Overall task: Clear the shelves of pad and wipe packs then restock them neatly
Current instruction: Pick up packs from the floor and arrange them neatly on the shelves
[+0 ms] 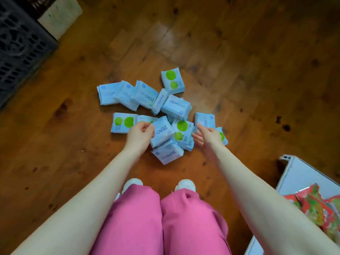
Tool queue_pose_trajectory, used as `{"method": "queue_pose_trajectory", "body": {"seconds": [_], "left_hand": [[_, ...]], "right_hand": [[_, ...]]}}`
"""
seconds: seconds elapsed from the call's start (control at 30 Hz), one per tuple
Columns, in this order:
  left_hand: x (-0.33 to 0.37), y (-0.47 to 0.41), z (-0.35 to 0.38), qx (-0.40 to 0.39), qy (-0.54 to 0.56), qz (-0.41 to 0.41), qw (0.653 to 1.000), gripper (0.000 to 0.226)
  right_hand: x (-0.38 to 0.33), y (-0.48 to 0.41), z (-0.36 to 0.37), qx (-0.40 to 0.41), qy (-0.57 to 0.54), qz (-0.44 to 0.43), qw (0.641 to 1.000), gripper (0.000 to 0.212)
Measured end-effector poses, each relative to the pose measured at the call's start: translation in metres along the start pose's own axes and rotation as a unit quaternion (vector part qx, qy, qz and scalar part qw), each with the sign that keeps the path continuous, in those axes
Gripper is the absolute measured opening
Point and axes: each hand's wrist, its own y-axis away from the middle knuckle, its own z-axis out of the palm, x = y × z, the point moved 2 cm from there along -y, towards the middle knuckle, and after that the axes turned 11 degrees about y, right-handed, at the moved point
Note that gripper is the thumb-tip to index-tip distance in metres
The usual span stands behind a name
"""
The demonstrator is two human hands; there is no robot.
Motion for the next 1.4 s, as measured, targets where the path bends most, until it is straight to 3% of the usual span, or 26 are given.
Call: {"method": "queue_pose_trajectory", "body": {"seconds": [0.1, 0.2, 0.27, 0.33, 0.43, 0.57, 0.63, 0.77, 0.97, 1.13, 1.2, 1.3, 1.4], "left_hand": [[-0.024, -0.061, 0.013, -0.007, 0.007, 0.031, 0.999, 0.021], [-0.036, -0.111, 0.023, -0.012, 0.033, 0.067, 0.997, 0.011], [-0.042, -0.134, 0.032, -0.028, 0.055, 0.083, 0.995, 0.009], [-0.049, -0.148, 0.042, -0.045, 0.082, 0.091, 0.991, 0.013], [-0.058, -0.156, 0.054, -0.073, 0.115, 0.091, 0.986, 0.012], [-0.064, -0.154, 0.054, -0.095, 0.117, 0.096, 0.984, 0.012], [-0.065, -0.15, 0.05, -0.095, 0.133, 0.077, 0.983, 0.012], [-0.071, -0.143, 0.046, -0.098, 0.141, 0.045, 0.984, 0.011], [-0.073, -0.147, 0.033, -0.075, 0.137, 0.054, 0.986, 0.01], [-0.078, -0.145, 0.029, -0.081, 0.151, 0.038, 0.985, 0.017], [-0.076, -0.147, 0.03, -0.077, 0.162, 0.032, 0.983, 0.017], [-0.072, -0.148, 0.034, -0.08, 0.197, 0.012, 0.977, 0.031], [-0.069, -0.148, 0.039, -0.114, 0.258, -0.032, 0.959, 0.048]], "right_hand": [[0.005, -0.076, 0.022, 0.013, 0.026, -0.038, 0.999, 0.023], [0.009, -0.141, 0.039, 0.072, 0.069, -0.08, 0.992, 0.044], [0.011, -0.172, 0.05, 0.076, 0.084, -0.105, 0.988, 0.033], [0.013, -0.194, 0.057, 0.07, 0.109, -0.12, 0.984, 0.04], [0.019, -0.218, 0.06, 0.068, 0.121, -0.125, 0.982, 0.034], [0.024, -0.219, 0.059, 0.037, 0.018, -0.129, 0.991, 0.03], [0.025, -0.211, 0.054, 0.023, -0.059, -0.155, 0.986, 0.012], [0.026, -0.19, 0.051, 0.033, -0.011, -0.24, 0.97, 0.009], [0.023, -0.201, 0.072, 0.014, 0.074, -0.202, 0.977, 0.053], [0.027, -0.206, 0.082, 0.049, 0.068, -0.164, 0.983, 0.029], [0.027, -0.199, 0.081, 0.063, 0.034, -0.2, 0.977, 0.027], [0.027, -0.174, 0.073, 0.126, 0.036, -0.347, 0.929, 0.029], [0.036, -0.144, 0.075, 0.165, 0.132, -0.566, 0.797, 0.033]]}}
